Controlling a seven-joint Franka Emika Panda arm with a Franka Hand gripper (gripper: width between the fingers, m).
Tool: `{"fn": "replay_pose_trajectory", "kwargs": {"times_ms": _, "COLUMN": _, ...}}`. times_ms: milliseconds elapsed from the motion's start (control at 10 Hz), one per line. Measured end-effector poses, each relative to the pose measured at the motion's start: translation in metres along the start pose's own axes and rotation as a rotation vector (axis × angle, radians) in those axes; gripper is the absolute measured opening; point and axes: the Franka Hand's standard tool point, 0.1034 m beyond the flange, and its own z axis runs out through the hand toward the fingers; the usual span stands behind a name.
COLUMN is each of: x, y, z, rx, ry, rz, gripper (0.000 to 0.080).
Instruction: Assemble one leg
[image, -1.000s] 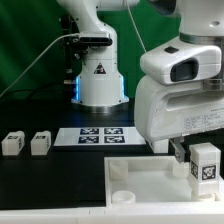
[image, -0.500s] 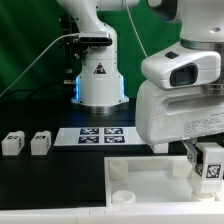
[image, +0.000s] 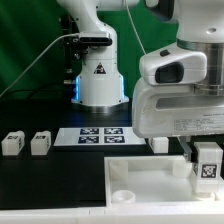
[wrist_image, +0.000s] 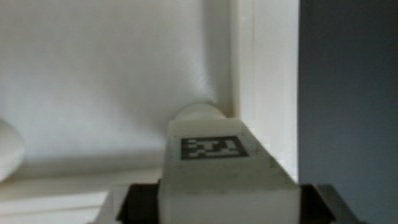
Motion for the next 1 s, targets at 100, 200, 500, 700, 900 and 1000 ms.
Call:
{"fn": "replay_pose_trajectory", "kwargs": {"times_ms": 100, "x": 0.0007, "y": -0.0007, "z": 0.0004, "rx": 0.011, "ry": 0.006, "rz": 0.151, "gripper": 0.0295}}
{"fn": "replay_pose_trajectory", "kwargs": {"times_ms": 200, "x": 0.0008, "y": -0.0007, "z": 0.001, "rx": 0.026, "ry": 0.02, "rz": 0.275, "gripper": 0.0295}}
{"fn": "replay_pose_trajectory", "kwargs": {"times_ms": 500, "x": -0.0045, "y": -0.002, "z": 0.0001, "rx": 0.096, "ry": 0.026, "rz": 0.618, "gripper": 0.0295}}
{"fn": "replay_pose_trajectory", "kwargs": {"times_ms": 700, "x": -0.0046, "y": -0.0033, "z": 0.0009, "rx": 0.103, "ry": 0.017, "rz": 0.797, "gripper": 0.0295}}
{"fn": "replay_pose_trajectory", "kwargs": {"times_ms": 900, "x": -0.0037, "y": -0.0045, "z": 0.0021, "rx": 0.117, "ry": 0.009, "rz": 0.963, "gripper": 0.0295}}
{"fn": "replay_pose_trajectory", "kwargs": {"times_ms": 1000, "x": -0.0017, "y": -0.0054, "z": 0.0036, "rx": 0.159, "ry": 0.004, "rz": 1.156, "gripper": 0.0295}}
